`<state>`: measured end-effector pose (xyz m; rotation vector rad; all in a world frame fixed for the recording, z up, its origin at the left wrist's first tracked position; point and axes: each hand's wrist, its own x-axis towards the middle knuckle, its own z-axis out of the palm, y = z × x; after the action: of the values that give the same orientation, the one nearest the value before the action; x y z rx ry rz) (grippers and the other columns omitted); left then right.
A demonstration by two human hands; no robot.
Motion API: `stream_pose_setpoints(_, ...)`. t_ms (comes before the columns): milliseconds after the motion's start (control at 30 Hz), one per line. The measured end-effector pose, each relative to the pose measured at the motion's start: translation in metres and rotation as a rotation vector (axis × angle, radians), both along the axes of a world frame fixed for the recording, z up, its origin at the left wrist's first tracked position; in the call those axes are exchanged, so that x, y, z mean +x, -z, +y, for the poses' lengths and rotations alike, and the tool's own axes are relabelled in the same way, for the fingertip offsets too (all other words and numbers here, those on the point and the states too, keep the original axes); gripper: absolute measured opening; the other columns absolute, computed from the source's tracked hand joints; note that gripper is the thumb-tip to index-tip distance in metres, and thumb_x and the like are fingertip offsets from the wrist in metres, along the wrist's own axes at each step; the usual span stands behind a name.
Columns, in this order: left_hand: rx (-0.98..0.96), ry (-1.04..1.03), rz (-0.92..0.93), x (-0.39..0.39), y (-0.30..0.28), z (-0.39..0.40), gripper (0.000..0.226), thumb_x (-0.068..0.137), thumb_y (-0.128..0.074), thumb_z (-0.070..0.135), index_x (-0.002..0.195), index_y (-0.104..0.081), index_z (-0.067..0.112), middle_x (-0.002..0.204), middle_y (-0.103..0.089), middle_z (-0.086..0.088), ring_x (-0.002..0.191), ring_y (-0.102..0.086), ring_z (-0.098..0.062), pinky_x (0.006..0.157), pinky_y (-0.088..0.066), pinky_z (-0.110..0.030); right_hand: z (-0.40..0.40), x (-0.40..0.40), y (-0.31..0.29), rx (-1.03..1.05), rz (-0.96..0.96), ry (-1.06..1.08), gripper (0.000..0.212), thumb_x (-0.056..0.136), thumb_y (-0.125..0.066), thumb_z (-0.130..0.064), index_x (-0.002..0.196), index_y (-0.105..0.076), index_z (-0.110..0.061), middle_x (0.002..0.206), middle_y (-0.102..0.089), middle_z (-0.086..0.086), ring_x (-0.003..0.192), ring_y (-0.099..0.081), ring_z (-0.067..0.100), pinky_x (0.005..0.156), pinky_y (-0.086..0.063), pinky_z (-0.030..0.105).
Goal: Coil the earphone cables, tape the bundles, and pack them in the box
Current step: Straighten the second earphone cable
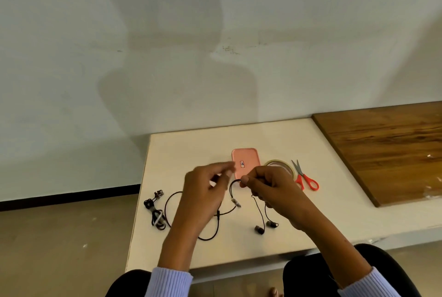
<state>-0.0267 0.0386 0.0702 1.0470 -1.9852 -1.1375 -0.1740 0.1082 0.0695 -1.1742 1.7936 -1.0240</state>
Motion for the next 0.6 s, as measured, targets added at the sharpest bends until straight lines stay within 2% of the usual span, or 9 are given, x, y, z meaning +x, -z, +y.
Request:
stream_pose_setpoints(67, 0.115, 0.055, 0.01, -0.004, 0.005, 0.007, 0.019, 0.093, -0.055, 0.017, 0.096, -0.074, 0.022, 0.079, -0.071, 0.011, 0.063, -0.061, -0.003, 0.057, -0.056, -0.031, -0.001, 0.003, 0.001, -0.008, -0.006, -0.011, 0.023, 0.091, -0.058, -0.03, 0.078, -0.067, -0.013, 0.054, -0.052, -0.01, 0.049, -0.045, -0.001, 0.051, -0.036, 0.015)
stream_pose_setpoints(133, 0.154, 0.048, 0.019, -0.004, 0.009, 0.009, 0.02, 0.094, -0.054, 0.021, 0.086, -0.072, 0.021, 0.068, -0.067, 0.009, 0.057, -0.061, -0.01, 0.057, -0.057, -0.037, -0.002, 0.005, 0.002, -0.003, -0.026, -0.016, 0.027, 0.091, -0.058, -0.031, 0.079, -0.066, -0.009, 0.054, -0.051, -0.01, 0.05, -0.043, 0.003, 0.049, -0.036, 0.017)
stream_pose_setpoints(300, 0.143, 0.029, 0.042, 0.0, 0.008, 0.005, 0.021, 0.09, -0.061, 0.013, 0.07, -0.066, 0.022, 0.057, -0.062, 0.017, 0.05, -0.062, -0.008, 0.052, -0.047, -0.015, -0.001, 0.003, 0.003, 0.059, -0.137, -0.063, 0.021, 0.087, -0.062, -0.035, 0.077, -0.071, -0.018, 0.053, -0.05, -0.01, 0.046, -0.04, 0.001, 0.045, -0.032, 0.014)
stream_pose_setpoints(467, 0.09, -0.163, 0.123, 0.016, 0.01, -0.011, 0.012, 0.086, -0.065, 0.008, 0.076, -0.068, 0.013, 0.063, -0.062, 0.001, 0.052, -0.065, -0.017, 0.052, -0.046, -0.011, 0.006, -0.021, -0.003, 0.055, -0.133, -0.051, 0.017, 0.086, -0.065, -0.026, 0.088, -0.075, -0.013, 0.054, -0.049, -0.007, 0.049, -0.04, 0.001, 0.044, -0.029, 0.014)
stream_pose_setpoints(600, 0.102, -0.221, 0.12, 0.029, 0.014, -0.02, 0.008, 0.087, -0.064, 0.011, 0.08, -0.068, 0.011, 0.066, -0.063, -0.001, 0.051, -0.066, -0.013, 0.054, -0.046, -0.009, 0.01, -0.031, -0.004, 0.073, -0.143, -0.067, 0.015, 0.085, -0.066, -0.023, 0.085, -0.076, -0.012, 0.055, -0.049, -0.006, 0.051, -0.036, 0.004, 0.046, -0.026, 0.016)
